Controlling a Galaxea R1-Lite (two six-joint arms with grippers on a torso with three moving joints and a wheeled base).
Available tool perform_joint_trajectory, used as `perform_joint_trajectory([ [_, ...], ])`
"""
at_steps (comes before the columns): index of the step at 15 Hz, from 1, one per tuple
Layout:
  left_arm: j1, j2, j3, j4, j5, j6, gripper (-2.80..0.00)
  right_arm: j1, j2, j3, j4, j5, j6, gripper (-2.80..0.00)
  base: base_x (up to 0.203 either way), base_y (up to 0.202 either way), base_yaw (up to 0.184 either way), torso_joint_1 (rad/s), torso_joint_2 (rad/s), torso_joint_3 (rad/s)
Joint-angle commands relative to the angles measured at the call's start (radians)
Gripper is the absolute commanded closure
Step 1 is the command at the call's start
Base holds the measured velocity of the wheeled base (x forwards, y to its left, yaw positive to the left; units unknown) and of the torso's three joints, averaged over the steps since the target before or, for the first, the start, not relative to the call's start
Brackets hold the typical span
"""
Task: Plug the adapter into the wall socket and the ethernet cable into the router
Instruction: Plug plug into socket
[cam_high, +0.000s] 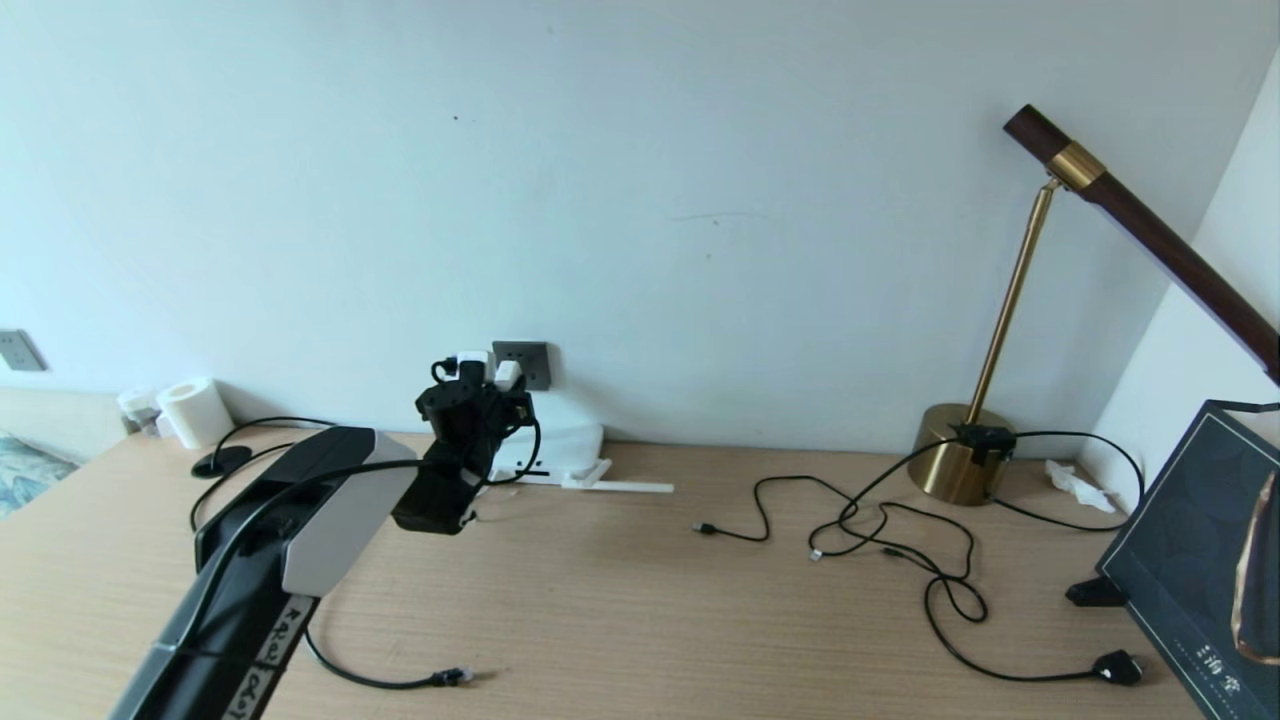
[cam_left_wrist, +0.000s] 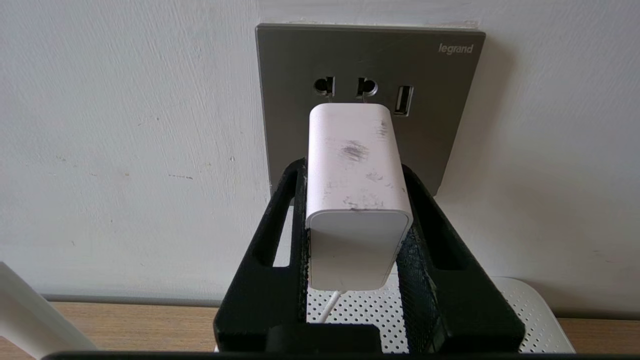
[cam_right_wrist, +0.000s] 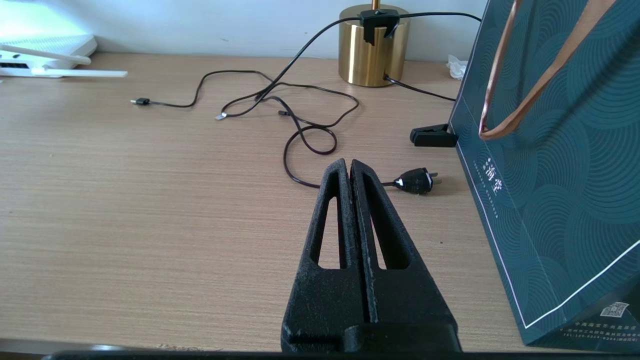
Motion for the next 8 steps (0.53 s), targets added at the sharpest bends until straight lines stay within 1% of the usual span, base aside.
perform_joint_trajectory([
  [1,0.0,0.0,0.0,-0.005,-0.001,0.0,0.0,0.0,0.0,0.0,0.001,0.0,0.0,0.0,0.0,0.0,0.0,0.0,0.0,0.0],
  [4,0.0,0.006,-0.026,0.009,0.001,0.0,0.0,0.0,0.0,0.0,0.001,0.0,0.0,0.0,0.0,0.0,0.0,0.0,0.0,0.0],
  [8,0.0,0.004,-0.026,0.009,0.001,0.0,0.0,0.0,0.0,0.0,0.001,0.0,0.0,0.0,0.0,0.0,0.0,0.0,0.0,0.0],
])
